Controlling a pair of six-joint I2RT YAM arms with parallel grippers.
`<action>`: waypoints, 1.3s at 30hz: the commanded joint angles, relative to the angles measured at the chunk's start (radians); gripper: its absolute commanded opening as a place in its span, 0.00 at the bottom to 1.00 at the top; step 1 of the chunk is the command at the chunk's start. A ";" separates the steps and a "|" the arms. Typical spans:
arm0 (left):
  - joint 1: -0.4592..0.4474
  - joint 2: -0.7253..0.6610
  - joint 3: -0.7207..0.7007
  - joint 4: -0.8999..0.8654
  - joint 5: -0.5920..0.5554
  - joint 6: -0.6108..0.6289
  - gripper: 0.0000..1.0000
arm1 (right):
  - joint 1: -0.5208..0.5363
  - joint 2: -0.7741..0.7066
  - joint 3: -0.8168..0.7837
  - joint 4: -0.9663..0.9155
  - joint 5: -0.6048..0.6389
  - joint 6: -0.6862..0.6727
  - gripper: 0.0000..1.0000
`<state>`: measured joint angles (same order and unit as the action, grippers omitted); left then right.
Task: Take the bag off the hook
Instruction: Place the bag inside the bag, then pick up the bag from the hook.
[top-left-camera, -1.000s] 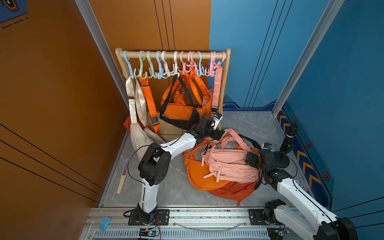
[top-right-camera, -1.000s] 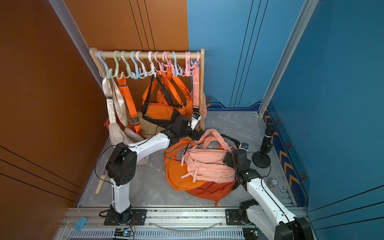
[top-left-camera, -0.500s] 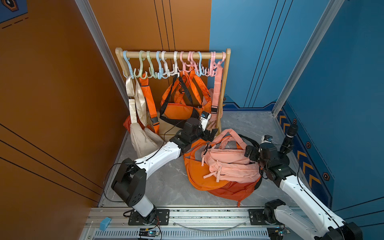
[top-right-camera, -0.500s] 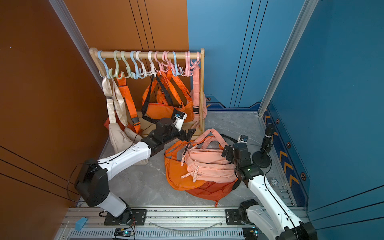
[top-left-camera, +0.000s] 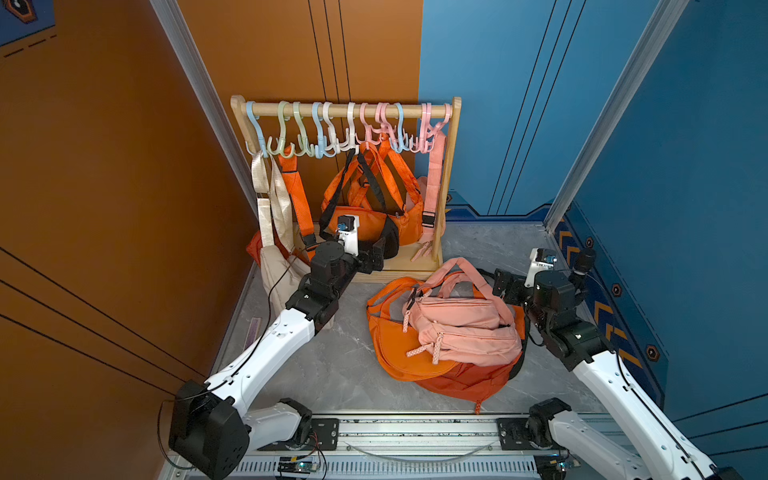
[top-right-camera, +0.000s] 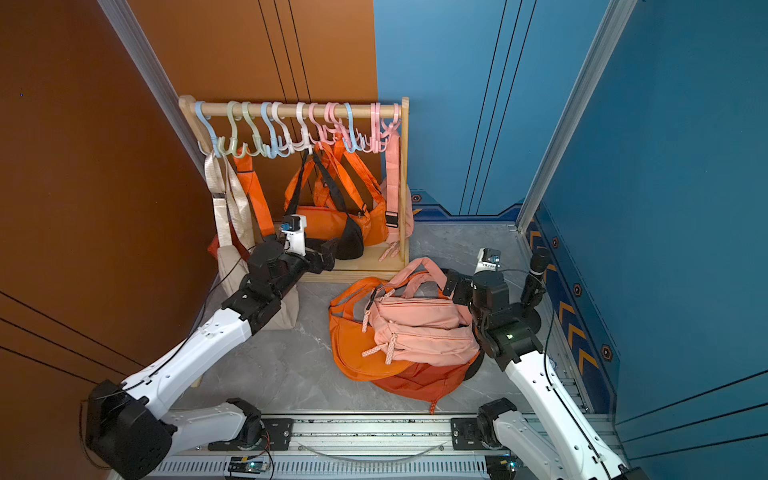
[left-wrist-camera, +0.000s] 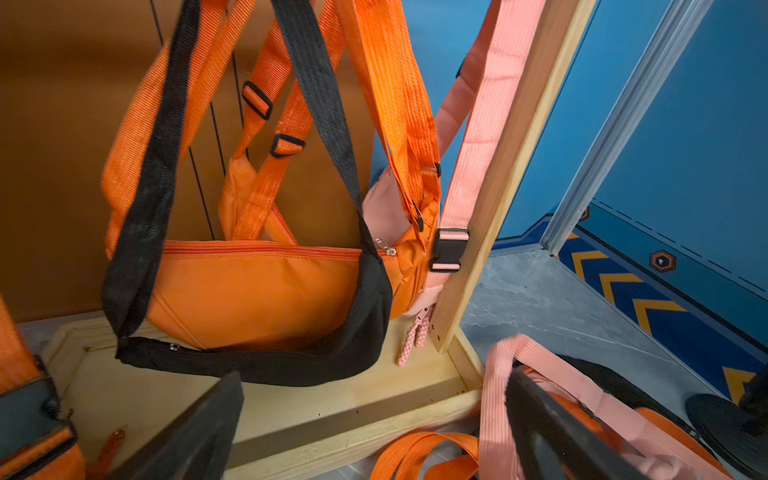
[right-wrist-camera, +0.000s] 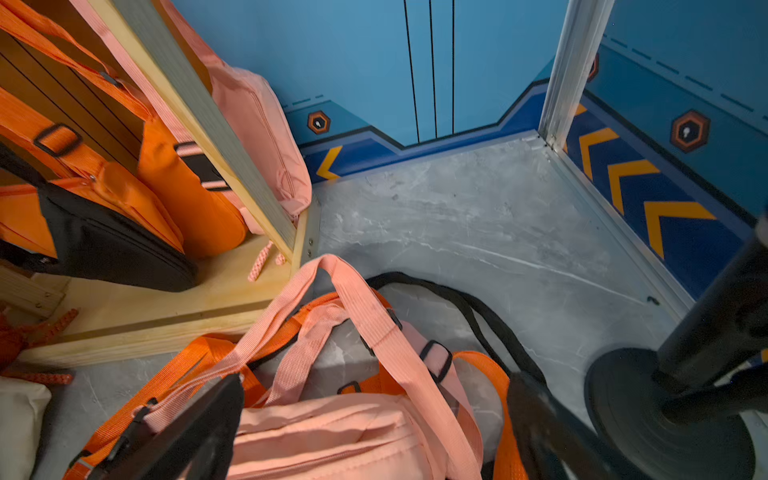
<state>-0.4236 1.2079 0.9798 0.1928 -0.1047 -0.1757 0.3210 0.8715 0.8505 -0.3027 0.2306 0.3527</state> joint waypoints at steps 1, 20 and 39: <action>0.061 -0.028 0.014 -0.048 0.016 -0.068 0.98 | 0.022 0.029 0.082 -0.020 -0.049 -0.057 0.97; 0.202 -0.268 -0.088 -0.274 0.055 -0.048 0.97 | 0.276 0.500 0.607 0.035 -0.291 -0.177 0.58; 0.175 -0.387 -0.198 -0.267 0.023 -0.052 0.98 | 0.367 1.009 1.091 0.062 -0.330 -0.251 0.34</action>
<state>-0.2428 0.8356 0.7902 -0.0765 -0.0681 -0.2295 0.6865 1.8439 1.8984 -0.2584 -0.0830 0.1265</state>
